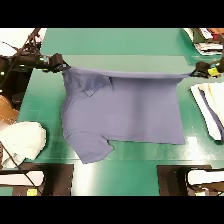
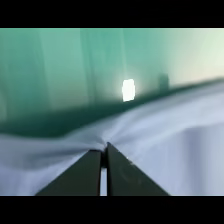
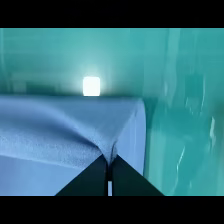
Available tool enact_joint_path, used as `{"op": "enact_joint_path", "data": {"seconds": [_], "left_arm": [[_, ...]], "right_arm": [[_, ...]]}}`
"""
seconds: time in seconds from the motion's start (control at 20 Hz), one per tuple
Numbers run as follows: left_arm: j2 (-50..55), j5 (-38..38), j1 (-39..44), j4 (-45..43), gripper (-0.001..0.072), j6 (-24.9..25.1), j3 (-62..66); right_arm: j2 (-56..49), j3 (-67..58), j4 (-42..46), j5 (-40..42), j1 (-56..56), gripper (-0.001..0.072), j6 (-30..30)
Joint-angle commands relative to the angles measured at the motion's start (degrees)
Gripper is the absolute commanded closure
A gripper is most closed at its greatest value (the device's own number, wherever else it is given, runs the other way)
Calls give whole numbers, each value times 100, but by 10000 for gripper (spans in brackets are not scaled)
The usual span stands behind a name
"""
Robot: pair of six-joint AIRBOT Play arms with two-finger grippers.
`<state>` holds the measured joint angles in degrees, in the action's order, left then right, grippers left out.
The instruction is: Fold the shirts.
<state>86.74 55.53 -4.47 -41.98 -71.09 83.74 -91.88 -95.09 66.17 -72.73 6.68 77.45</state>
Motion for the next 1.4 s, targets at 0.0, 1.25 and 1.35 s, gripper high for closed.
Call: {"op": "enact_joint_path", "data": {"seconds": [0.0, 1.25, 1.35], "left_arm": [[612, -1032, -4, 702, 682, 728, 201], [605, 1781, -101, -1707, 213, -411, -605], [286, 2063, -140, -2221, 213, -645, -612]], "right_arm": [[-662, -603, -13, 588, -192, 698, 61], [203, 2103, -59, 26, -306, 280, 7], [452, 2006, -15, -160, -195, 282, 4]]}}
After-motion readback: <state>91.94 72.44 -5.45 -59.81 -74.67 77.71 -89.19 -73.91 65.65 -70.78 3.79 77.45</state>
